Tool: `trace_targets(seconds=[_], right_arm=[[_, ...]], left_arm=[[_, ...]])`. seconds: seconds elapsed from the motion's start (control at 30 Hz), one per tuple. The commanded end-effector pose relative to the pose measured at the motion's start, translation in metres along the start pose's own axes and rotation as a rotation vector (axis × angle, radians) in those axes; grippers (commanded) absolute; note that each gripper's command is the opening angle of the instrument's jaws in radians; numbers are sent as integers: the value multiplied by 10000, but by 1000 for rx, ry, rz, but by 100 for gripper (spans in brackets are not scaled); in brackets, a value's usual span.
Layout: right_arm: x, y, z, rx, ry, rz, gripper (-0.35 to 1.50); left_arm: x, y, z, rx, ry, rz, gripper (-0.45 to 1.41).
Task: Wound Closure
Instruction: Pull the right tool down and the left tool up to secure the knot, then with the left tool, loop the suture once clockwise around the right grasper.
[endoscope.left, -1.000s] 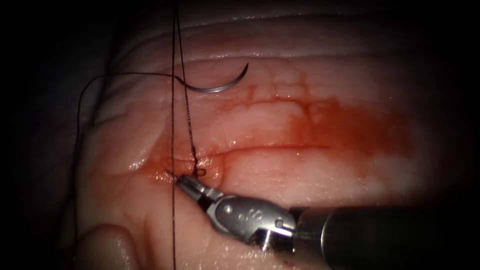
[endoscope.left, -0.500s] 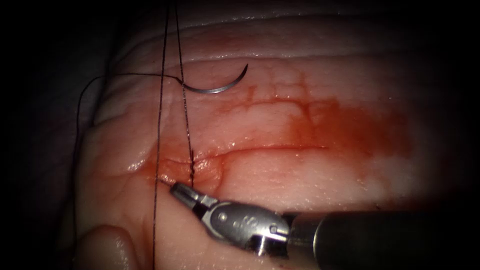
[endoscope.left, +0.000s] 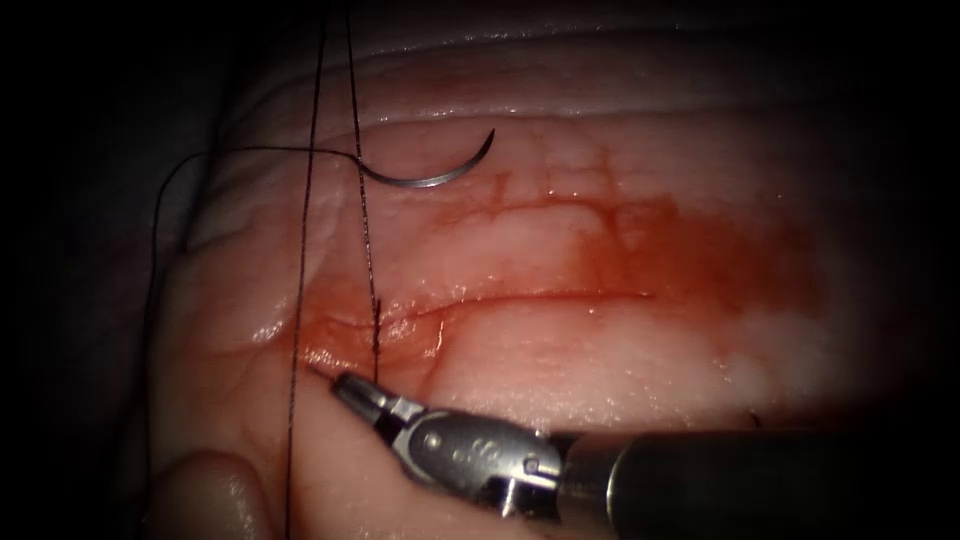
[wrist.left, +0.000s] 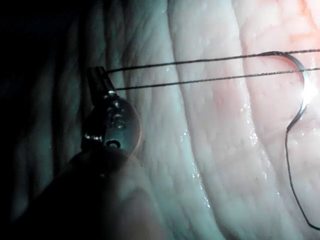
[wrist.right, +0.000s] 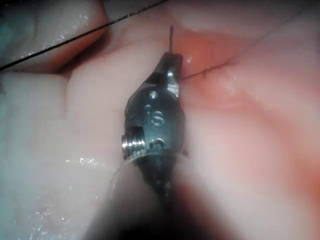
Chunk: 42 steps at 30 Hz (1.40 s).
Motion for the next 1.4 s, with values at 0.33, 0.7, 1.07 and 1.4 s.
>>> trace_targets(seconds=[0.33,0.7,1.07,1.4], right_arm=[[-10,-10,5,17,-26,21,-35],[15,27,7,49,80,13,111],[29,50,-3,71,79,-21,119],[57,94,-29,262,56,-75,111]], left_arm=[[-5,-12,7,10,8,-8,-45],[31,35,-24,-146,93,-199,-45],[145,123,-121,-473,282,-313,-45],[217,178,-180,-645,415,-263,-45]])
